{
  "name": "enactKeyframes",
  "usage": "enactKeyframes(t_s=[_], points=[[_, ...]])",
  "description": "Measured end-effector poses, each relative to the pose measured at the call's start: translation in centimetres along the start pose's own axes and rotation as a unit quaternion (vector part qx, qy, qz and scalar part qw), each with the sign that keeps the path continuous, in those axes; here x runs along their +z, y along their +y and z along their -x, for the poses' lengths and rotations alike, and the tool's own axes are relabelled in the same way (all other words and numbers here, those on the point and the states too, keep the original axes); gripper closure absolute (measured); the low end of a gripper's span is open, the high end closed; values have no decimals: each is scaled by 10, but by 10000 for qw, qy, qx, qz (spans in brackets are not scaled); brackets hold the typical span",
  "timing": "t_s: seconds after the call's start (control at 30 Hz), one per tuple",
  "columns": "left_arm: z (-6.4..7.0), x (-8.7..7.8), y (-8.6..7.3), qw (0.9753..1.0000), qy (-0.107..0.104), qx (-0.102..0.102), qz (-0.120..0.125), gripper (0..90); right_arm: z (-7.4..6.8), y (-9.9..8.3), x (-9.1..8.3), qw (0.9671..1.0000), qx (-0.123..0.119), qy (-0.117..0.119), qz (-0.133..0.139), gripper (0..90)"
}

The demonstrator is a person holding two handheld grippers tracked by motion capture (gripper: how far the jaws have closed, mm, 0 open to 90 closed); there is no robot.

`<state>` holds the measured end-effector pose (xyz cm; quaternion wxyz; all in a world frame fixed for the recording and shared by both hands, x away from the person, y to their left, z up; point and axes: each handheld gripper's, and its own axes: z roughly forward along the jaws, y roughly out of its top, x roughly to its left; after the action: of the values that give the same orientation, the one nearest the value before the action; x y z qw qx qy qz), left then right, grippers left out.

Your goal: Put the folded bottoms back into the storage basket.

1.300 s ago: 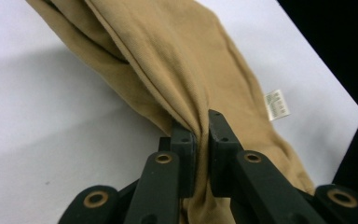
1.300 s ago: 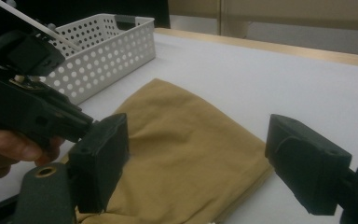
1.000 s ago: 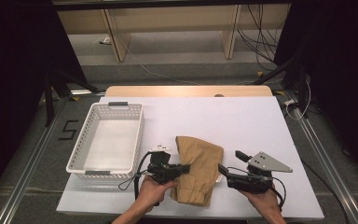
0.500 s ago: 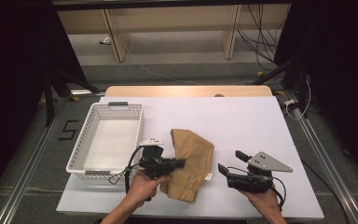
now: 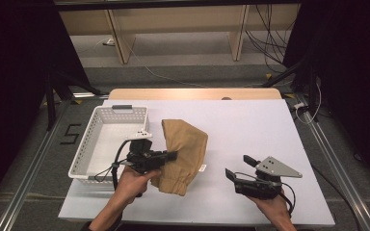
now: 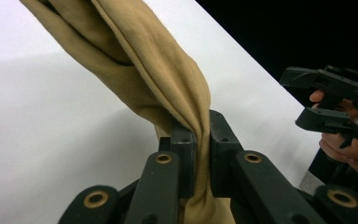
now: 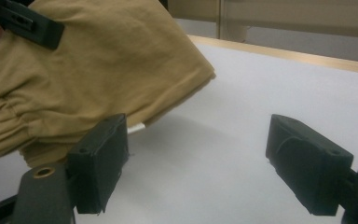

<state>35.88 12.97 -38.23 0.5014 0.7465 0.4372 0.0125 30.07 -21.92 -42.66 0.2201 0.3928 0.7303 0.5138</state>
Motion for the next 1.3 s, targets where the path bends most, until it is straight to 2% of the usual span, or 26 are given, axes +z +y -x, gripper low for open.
enactKeyframes(t_s=[0.43,0.7,1.07,1.3], points=[[-15,-27,13,9996,110,-60,268,829,0,0,0,10000,-10,13,-52,219],[-26,-47,21,9988,91,-124,461,830,0,0,0,10000,-32,21,-63,220],[-45,-73,28,9968,211,-297,718,830,0,0,1,10000,-51,18,-49,221],[-54,-93,32,9945,324,-376,926,830,0,-1,1,10000,-59,12,-63,222]])
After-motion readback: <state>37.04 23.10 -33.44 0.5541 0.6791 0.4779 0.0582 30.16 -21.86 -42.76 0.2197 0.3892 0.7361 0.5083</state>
